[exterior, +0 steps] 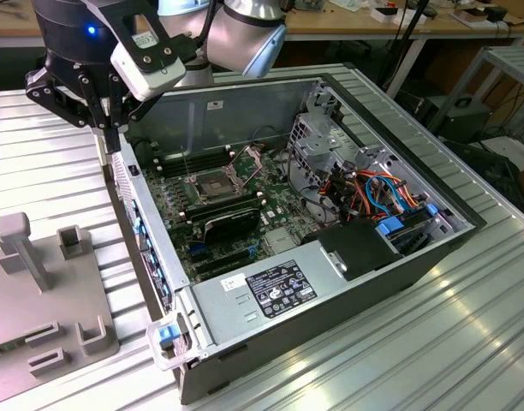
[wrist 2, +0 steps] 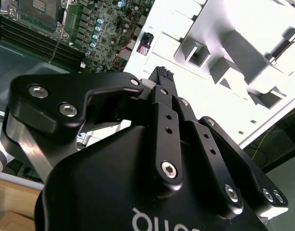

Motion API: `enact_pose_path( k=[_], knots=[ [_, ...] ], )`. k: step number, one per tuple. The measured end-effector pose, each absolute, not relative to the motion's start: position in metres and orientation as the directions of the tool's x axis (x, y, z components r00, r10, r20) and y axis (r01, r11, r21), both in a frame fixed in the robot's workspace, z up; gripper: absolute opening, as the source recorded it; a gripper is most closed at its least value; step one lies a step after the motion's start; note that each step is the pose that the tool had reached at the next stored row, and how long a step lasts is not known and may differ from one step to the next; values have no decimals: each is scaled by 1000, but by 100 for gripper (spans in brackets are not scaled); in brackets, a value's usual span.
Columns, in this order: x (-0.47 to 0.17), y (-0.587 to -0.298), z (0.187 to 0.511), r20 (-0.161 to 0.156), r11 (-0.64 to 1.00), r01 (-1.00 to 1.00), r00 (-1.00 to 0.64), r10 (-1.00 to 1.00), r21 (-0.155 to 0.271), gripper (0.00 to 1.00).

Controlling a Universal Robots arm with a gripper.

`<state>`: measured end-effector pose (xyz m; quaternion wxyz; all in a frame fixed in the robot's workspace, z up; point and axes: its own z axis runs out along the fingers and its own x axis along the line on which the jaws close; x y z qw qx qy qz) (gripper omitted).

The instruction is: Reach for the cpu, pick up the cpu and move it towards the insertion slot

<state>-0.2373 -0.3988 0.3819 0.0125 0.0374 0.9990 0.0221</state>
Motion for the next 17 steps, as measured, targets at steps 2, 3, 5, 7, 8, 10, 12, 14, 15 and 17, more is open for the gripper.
enact_pose_path(
  k=[2, 3, 5, 7, 8, 10, 12, 14, 15, 17],
  knots=[
    [-238, -399, 382, -23, 996, 74, -997, 75, 45, 11],
    [-239, -399, 382, -23, 996, 74, -997, 75, 45, 11],
    [-239, -399, 382, -23, 996, 74, -997, 75, 45, 11],
    [-240, -399, 382, -23, 996, 74, -997, 75, 45, 11],
    [-240, -399, 382, -23, 996, 74, -997, 75, 45, 11],
    [-240, -399, 382, -23, 996, 74, -997, 75, 45, 11],
    [-241, -399, 382, -23, 996, 74, -997, 75, 45, 11],
    [-241, -399, 382, -23, 996, 74, -997, 76, 45, 11],
    [-242, -399, 382, -23, 996, 74, -997, 75, 45, 11],
    [-243, -399, 382, -23, 996, 74, -997, 75, 45, 11]
  ],
)
